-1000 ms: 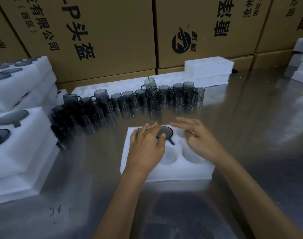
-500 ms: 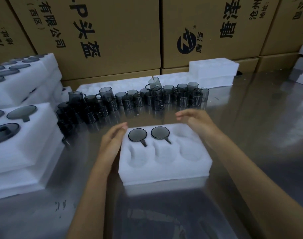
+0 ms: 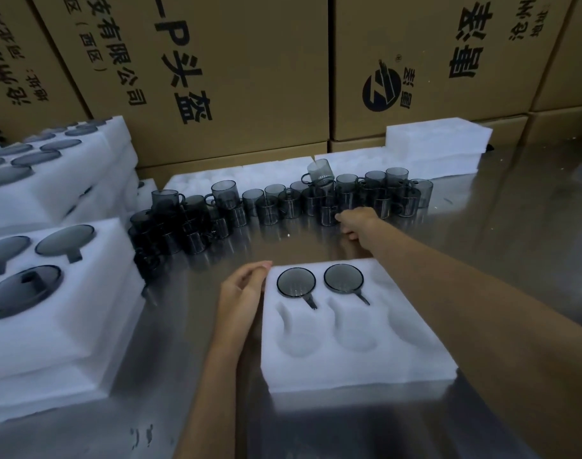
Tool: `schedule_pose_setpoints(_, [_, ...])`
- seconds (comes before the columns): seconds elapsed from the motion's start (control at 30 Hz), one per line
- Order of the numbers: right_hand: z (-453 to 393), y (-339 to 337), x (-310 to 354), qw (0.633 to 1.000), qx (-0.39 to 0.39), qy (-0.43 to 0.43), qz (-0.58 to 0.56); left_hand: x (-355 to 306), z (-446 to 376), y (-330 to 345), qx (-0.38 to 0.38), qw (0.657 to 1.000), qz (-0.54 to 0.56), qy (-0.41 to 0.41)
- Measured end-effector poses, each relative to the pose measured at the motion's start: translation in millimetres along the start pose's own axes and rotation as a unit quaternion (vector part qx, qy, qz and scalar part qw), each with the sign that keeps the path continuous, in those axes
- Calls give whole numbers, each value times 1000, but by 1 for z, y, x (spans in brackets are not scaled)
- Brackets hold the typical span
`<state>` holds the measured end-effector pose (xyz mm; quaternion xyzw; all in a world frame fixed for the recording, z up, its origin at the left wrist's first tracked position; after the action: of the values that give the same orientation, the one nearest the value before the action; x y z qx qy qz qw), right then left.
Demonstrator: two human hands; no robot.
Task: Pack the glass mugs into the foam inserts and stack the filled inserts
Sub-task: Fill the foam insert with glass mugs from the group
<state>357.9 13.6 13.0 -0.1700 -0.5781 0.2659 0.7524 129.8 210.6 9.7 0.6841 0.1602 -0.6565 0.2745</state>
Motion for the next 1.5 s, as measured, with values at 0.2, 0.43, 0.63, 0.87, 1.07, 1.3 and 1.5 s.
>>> schedule_pose_setpoints(0.2, [1, 9, 3, 998, 68, 13, 3, 2, -1, 2, 3, 1000, 15, -14])
schedule_pose_setpoints(0.43, [35, -21, -13, 991, 128, -31, -15, 2, 2, 5, 20, 999, 20, -26])
schedule_pose_setpoints(0.63, [105, -86, -41, 985, 41, -158, -54, -1, 5, 5, 24, 999, 7, -25])
schedule_pose_setpoints(0.87, [172, -108, -74, 960, 3, -241, -143, -11, 10, 1, -3, 1000, -24, 2])
schedule_pose_setpoints(1.07, [184, -104, -62, 932, -29, -308, -187, -64, 47, 53, 99, 965, -171, 170])
schedule_pose_setpoints(1.3, [184, -96, -58, 925, -18, -340, -169, -81, 100, 128, 172, 925, -220, 259])
schedule_pose_setpoints(1.5, [184, -97, -56, 928, 12, -328, -177, -77, 100, 131, 152, 918, -230, 286])
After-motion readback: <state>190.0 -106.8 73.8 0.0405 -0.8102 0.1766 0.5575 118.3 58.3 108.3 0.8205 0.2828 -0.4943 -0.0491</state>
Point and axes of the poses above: each hand's wrist, its own z-axis away from the middle knuckle, its own y-axis out of the palm, x = y × z, the point moved 10 cm from there along -z, towards the middle knuckle, and after that the axes turned 10 degrees about z, right-handed, at the moved point
